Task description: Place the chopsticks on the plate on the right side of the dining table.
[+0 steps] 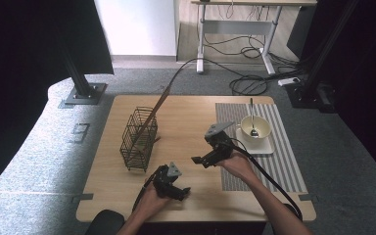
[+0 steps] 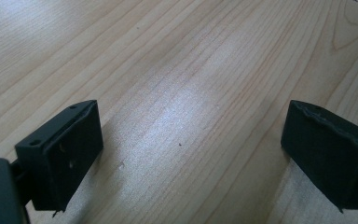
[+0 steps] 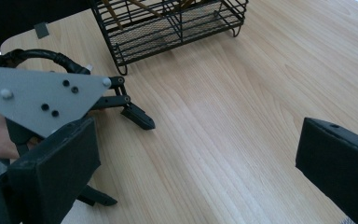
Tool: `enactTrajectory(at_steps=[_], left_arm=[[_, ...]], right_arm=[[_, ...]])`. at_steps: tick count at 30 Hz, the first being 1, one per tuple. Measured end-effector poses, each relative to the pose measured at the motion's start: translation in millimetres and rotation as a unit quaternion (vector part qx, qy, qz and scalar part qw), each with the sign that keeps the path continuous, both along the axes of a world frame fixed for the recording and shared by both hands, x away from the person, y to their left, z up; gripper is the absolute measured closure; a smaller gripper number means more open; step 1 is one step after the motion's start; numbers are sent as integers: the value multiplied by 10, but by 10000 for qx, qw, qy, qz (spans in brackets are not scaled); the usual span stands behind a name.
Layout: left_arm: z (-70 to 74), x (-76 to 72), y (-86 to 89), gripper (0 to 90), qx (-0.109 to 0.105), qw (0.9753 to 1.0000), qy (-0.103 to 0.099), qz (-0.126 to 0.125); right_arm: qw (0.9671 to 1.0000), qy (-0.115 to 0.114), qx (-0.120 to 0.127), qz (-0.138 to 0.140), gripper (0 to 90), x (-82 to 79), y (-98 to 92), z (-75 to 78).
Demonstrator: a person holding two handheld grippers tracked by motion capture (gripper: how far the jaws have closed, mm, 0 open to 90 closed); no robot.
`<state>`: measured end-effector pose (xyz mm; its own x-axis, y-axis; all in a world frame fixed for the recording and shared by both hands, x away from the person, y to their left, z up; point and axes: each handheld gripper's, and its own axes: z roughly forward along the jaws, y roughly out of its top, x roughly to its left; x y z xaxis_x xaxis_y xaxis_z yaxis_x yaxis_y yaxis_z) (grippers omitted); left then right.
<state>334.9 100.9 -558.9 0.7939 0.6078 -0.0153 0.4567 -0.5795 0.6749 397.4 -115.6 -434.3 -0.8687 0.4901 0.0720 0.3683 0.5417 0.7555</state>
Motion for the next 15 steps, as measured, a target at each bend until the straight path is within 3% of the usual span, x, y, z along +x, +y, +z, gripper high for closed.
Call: enactTrajectory(at_steps=[15], left_arm=[[1,1,-3,50,7,10000,10,11]], right_arm=[[9991,153,22,385,0,35,380,153]])
